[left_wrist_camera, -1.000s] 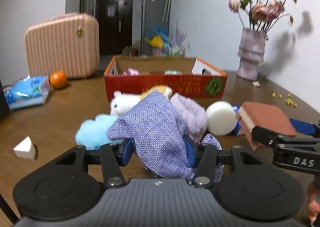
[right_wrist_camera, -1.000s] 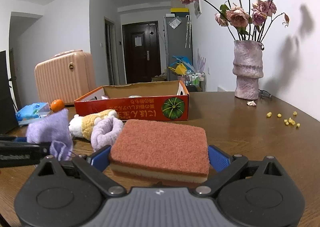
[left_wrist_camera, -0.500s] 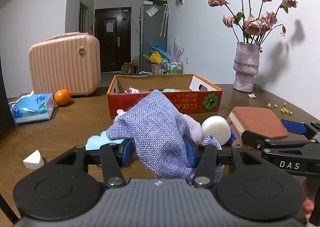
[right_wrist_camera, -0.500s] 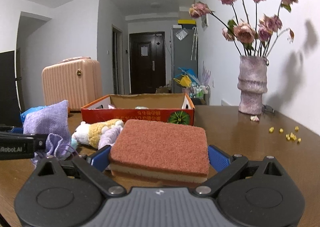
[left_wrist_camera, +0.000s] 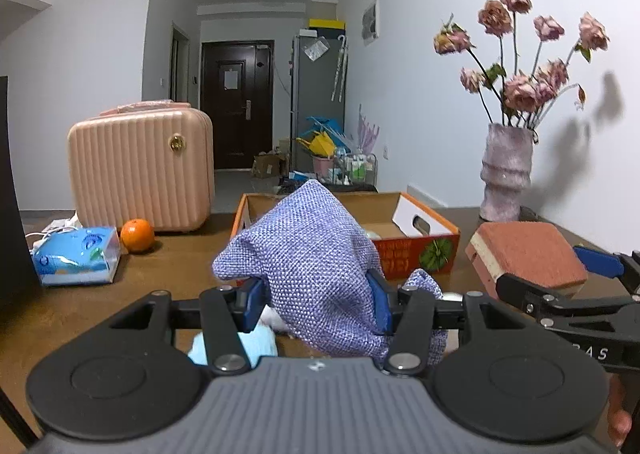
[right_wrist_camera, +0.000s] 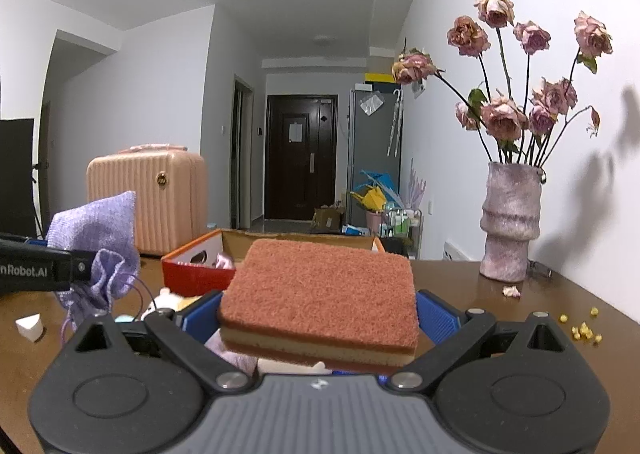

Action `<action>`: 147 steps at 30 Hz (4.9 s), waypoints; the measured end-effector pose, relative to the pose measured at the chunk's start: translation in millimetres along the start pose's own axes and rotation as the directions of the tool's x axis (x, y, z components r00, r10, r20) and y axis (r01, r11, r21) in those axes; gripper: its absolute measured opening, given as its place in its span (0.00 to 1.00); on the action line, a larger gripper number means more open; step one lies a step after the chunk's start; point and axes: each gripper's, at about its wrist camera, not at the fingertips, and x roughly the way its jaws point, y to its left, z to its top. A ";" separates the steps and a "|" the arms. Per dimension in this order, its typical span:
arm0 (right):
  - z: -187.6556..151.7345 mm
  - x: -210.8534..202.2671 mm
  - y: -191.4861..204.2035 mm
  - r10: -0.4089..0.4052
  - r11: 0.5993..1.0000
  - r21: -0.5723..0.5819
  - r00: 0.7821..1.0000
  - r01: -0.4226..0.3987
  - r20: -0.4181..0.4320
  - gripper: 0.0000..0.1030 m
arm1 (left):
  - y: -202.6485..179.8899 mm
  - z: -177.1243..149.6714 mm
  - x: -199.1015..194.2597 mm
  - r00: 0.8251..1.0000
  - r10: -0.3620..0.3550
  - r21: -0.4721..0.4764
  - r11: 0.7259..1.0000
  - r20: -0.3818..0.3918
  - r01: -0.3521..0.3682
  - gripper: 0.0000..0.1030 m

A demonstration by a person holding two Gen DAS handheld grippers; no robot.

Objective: Organize soft objects
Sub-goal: 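Carry the sponge and burlap pouch with both grippers over the orange box, then open both grippers to drop the sponge and pouch into the box, then move both grippers back toward the remaining soft items on the table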

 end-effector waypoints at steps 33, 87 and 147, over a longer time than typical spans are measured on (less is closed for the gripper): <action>43.4 102.9 -4.7 0.028 0.999 0.017 0.997 -0.029 0.073 0.97 | 3.6 54.5 96.5 0.997 0.064 -0.106 0.993 0.041 -0.060 0.51; 70.8 263.6 -26.6 -0.022 1.000 -0.004 0.992 0.021 -0.124 0.97 | 20.1 90.1 250.7 0.983 0.166 -0.163 0.971 -0.075 -0.176 0.51; 57.1 157.7 -33.2 0.001 1.000 0.013 0.999 0.000 -0.048 1.00 | 38.7 64.8 157.0 0.980 0.196 -0.115 0.974 -0.025 -0.197 1.00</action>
